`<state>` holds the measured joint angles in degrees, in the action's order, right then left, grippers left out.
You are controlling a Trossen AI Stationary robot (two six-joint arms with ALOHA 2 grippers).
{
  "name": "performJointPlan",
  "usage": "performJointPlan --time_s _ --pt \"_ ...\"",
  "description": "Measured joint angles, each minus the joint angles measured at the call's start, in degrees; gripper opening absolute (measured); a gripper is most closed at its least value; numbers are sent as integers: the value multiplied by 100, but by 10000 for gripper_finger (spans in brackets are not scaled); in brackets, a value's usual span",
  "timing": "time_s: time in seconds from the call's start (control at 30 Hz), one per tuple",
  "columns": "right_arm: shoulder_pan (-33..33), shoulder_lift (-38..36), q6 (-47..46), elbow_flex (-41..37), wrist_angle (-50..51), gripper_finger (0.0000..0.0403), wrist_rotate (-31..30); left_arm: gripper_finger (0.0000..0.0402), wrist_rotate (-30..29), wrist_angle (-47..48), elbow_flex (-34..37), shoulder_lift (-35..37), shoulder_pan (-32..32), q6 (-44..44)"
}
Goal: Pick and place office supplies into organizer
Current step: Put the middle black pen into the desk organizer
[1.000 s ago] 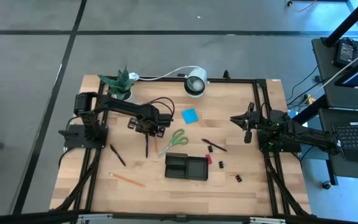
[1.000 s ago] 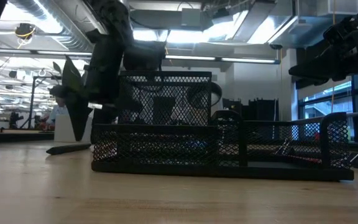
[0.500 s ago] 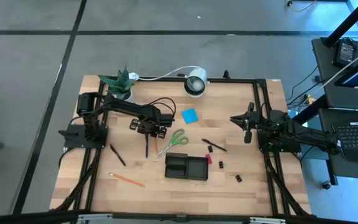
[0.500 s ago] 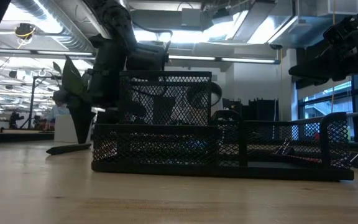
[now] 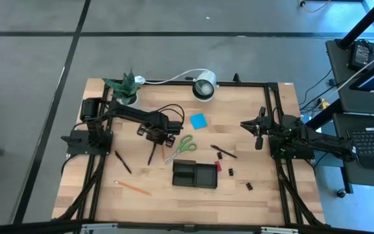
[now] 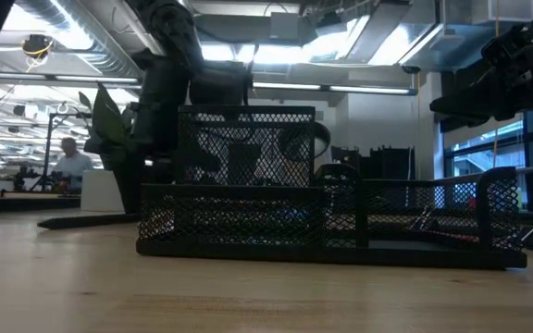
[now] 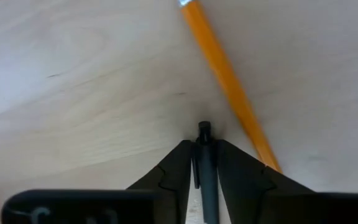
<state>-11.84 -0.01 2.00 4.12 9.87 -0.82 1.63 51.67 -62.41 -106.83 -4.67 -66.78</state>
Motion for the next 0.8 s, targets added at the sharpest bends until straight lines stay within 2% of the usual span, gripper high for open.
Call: performJointPlan --time_s 0.27,0.57,0.8 --pt "2 0 2 0 1 51 0 65 -477 -34 4 -2 215 8" --pt "2 0 1 0 2 51 0 29 -615 -27 4 118 359 107" --pt "1 0 2 0 2 51 0 22 -690 21 20 264 449 109"
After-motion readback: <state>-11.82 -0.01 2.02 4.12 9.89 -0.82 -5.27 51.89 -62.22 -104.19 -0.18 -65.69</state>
